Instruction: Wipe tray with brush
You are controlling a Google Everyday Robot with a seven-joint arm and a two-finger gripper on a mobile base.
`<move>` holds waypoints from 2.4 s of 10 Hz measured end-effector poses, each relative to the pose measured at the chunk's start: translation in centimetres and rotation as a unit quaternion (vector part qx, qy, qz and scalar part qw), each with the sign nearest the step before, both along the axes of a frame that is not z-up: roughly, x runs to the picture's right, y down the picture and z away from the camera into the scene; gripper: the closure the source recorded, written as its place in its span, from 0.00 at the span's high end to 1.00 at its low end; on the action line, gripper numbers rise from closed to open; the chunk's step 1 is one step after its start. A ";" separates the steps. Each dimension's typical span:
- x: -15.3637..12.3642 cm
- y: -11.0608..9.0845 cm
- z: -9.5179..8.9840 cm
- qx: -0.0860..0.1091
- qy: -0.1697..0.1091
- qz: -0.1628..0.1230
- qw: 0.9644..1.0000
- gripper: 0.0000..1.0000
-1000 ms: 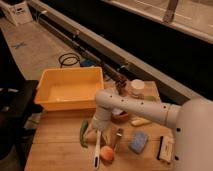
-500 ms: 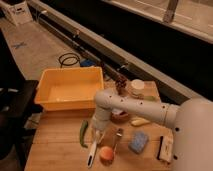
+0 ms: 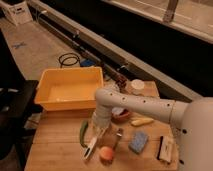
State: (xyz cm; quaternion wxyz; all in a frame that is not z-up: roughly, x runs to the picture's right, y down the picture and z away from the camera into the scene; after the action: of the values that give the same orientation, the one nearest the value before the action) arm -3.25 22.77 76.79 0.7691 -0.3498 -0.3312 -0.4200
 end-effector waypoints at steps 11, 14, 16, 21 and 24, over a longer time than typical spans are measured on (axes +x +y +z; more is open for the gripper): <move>5.4 -21.8 0.9 0.162 0.126 -0.033 0.978 0.13; 4.4 -30.6 1.8 0.204 0.123 -0.042 0.970 0.13; 2.5 -35.3 2.1 0.232 0.112 -0.031 0.966 0.13; -1.3 -37.2 3.3 0.289 0.048 0.082 0.953 0.13; -3.5 -35.5 4.1 0.286 0.014 0.118 0.951 0.13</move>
State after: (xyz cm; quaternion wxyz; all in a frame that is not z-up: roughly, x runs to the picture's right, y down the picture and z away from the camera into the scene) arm -6.75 -12.77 80.91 0.8858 -0.0789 -0.2251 -0.3981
